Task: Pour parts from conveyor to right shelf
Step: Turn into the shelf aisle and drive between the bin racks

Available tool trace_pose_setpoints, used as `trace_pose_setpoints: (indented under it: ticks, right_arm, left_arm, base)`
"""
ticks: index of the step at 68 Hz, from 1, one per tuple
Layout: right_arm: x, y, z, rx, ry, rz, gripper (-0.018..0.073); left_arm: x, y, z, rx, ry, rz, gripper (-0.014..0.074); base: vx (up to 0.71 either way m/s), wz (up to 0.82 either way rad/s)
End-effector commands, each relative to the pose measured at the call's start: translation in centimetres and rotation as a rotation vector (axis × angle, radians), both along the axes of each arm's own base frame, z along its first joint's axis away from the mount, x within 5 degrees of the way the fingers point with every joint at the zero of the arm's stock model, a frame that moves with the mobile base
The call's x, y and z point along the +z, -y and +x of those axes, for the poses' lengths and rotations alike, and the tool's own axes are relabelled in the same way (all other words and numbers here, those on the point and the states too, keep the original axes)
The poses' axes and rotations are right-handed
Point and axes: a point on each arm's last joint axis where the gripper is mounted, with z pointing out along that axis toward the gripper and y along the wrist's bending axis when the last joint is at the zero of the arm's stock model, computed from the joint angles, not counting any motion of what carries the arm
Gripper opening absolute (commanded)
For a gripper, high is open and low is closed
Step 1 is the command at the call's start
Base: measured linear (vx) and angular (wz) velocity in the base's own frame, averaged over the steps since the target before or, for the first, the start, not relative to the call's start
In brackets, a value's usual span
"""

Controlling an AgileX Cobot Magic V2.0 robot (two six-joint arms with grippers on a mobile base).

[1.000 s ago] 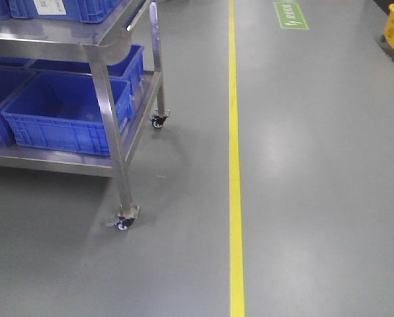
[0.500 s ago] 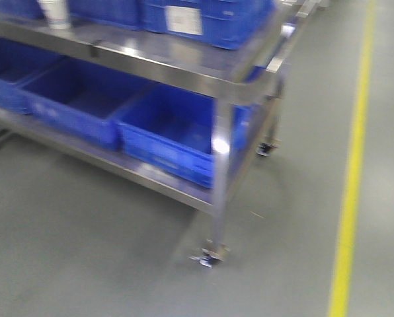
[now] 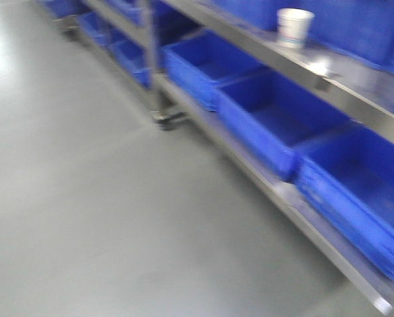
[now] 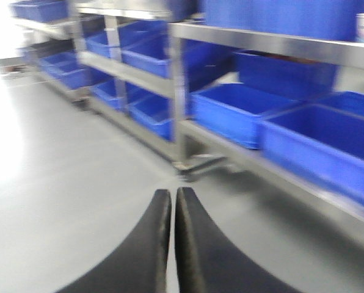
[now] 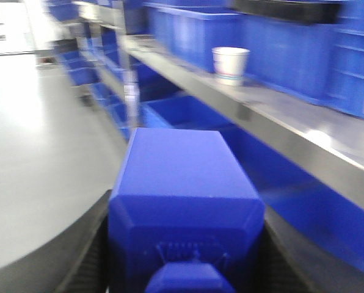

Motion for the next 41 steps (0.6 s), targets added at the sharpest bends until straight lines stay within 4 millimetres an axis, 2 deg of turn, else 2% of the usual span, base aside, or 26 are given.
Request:
trace_pose_setpoints:
  ticks: [1, 22, 41]
  right_arm:
    - [1.37, 0.26, 0.05, -0.031, 0.079, 0.006, -0.0006]
    - [1.37, 0.26, 0.05, -0.031, 0.079, 0.006, -0.0006]
    - [1.37, 0.26, 0.05, -0.031, 0.079, 0.006, -0.0005]
  left_arm:
    - [1.32, 0.05, -0.08, -0.007, 0.096, -0.011, -0.0006]
    - [1.32, 0.05, -0.08, -0.007, 0.096, -0.011, -0.0006]
    - [1.32, 0.05, -0.08, -0.007, 0.096, -0.011, -0.0006]
  base:
    - [0.23, 0.95]
    - [0.2, 0.87]
    - [0.15, 0.62]
